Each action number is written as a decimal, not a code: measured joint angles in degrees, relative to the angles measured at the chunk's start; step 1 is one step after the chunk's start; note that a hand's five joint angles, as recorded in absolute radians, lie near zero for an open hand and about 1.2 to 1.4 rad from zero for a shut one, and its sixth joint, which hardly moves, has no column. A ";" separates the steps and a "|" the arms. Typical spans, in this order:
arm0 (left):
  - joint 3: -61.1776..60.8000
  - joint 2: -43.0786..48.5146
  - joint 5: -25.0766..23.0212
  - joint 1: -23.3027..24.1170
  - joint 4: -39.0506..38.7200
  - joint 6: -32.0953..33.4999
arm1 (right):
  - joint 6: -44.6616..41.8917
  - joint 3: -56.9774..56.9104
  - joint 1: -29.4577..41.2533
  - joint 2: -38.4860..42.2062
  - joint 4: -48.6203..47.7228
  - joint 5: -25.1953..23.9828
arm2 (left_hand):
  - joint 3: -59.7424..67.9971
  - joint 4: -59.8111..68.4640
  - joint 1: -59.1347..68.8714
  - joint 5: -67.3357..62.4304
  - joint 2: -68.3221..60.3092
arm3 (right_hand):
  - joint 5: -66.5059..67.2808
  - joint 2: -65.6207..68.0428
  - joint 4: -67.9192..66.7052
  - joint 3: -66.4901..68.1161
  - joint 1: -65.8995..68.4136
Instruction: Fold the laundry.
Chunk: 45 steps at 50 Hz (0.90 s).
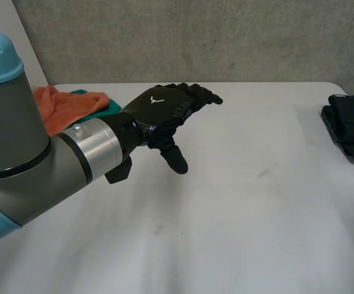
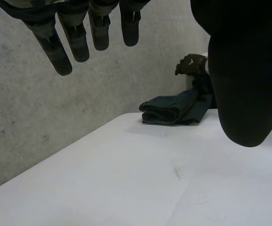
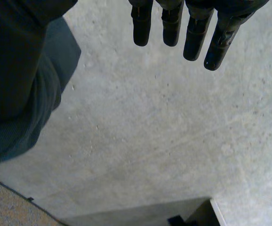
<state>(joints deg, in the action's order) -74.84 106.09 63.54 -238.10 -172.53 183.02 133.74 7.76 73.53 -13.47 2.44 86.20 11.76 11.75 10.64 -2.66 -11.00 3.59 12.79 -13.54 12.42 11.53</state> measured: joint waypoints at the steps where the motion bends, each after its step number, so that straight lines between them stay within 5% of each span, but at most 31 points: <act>1: -0.12 -0.13 0.00 -0.01 0.05 0.00 | -0.24 2.12 0.72 -2.71 0.79 -0.85 | 0.00 0.00 0.00 0.00 0.00 | 0.00 0.00 0.00 0.00 0.00; 17: -0.70 -4.08 0.15 -5.50 -0.92 0.24 | 3.33 24.68 16.19 -30.19 19.58 -5.06 | 0.00 0.00 0.00 0.00 0.00 | -0.22 0.00 0.00 0.00 0.00; 29: 3.69 -3.01 6.52 -15.13 -12.13 1.33 | 17.95 42.67 32.03 -43.47 16.68 -6.89 | 0.00 0.00 0.00 0.00 0.00 | -0.22 0.00 0.00 0.00 0.00; 39: 13.00 14.55 5.23 -31.17 -14.74 11.70 | 19.75 68.88 42.88 -52.23 5.56 -8.10 | 0.00 0.00 0.00 0.00 0.00 | -0.22 0.00 0.00 -0.07 0.00; 45: 20.39 26.86 3.77 -35.71 -14.61 19.99 | 18.99 77.43 44.07 -53.75 1.73 -7.78 | 0.00 0.00 0.19 0.00 -0.08 | -0.22 0.00 0.00 -0.07 0.00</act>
<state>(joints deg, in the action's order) -54.45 132.95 67.32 -273.81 -187.14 203.00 152.73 85.19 117.60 -67.22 4.16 78.42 11.77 11.75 10.83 -2.66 -11.08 3.37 12.79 -13.54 12.35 11.53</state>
